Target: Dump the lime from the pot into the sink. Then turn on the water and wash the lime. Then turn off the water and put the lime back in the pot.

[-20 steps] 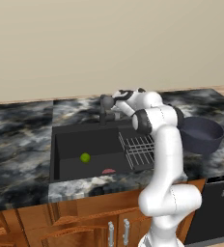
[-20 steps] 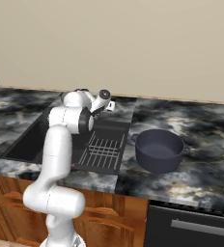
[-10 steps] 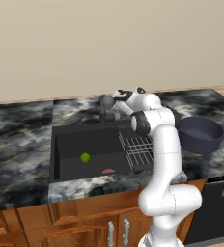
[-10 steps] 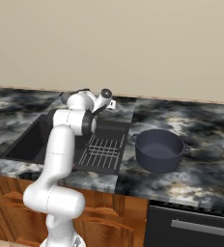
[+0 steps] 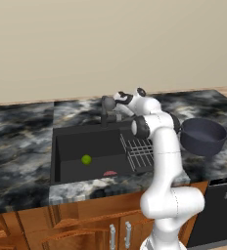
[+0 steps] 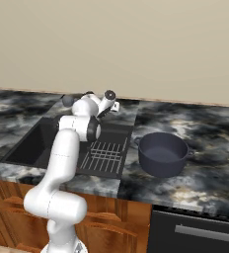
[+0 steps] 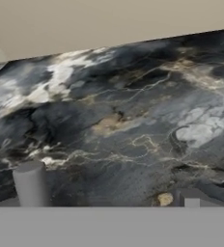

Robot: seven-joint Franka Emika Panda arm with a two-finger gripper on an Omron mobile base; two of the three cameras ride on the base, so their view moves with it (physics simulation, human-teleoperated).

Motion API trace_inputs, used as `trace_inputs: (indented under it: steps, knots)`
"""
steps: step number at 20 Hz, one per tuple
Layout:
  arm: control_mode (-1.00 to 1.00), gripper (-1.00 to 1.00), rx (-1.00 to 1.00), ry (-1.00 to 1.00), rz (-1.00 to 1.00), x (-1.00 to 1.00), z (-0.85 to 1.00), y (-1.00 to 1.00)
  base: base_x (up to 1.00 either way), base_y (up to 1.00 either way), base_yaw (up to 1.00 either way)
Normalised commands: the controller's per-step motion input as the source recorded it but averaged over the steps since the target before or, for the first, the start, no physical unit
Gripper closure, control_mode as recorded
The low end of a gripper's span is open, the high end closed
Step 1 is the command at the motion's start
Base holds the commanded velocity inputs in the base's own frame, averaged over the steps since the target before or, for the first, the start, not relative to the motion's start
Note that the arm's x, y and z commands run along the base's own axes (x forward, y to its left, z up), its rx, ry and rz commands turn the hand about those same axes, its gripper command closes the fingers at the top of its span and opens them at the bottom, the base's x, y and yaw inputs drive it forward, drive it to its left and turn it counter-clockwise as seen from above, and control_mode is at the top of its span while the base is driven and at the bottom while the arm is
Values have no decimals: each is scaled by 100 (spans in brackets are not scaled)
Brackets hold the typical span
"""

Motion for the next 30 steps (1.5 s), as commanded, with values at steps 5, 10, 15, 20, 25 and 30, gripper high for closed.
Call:
trace_inputs:
  steps: [5, 10, 15, 20, 25, 30]
  knots:
    - [-100, -100, 0, 2, 0, 12, -30, 0, 0, 0, 0]
    - [-100, -100, 0, 2, 0, 9, -31, 0, 0, 0, 0]
    - [-100, -100, 0, 1, 0, 10, -33, 0, 0, 0, 0]
    - [-100, 100, 0, 1, 0, 2, -35, 0, 0, 0, 0]
    - [-100, 100, 0, 0, 0, 0, -27, -1, 0, 0, 0]
    - [-100, 100, 0, 0, 0, 0, -19, -28, 0, 0, 0]
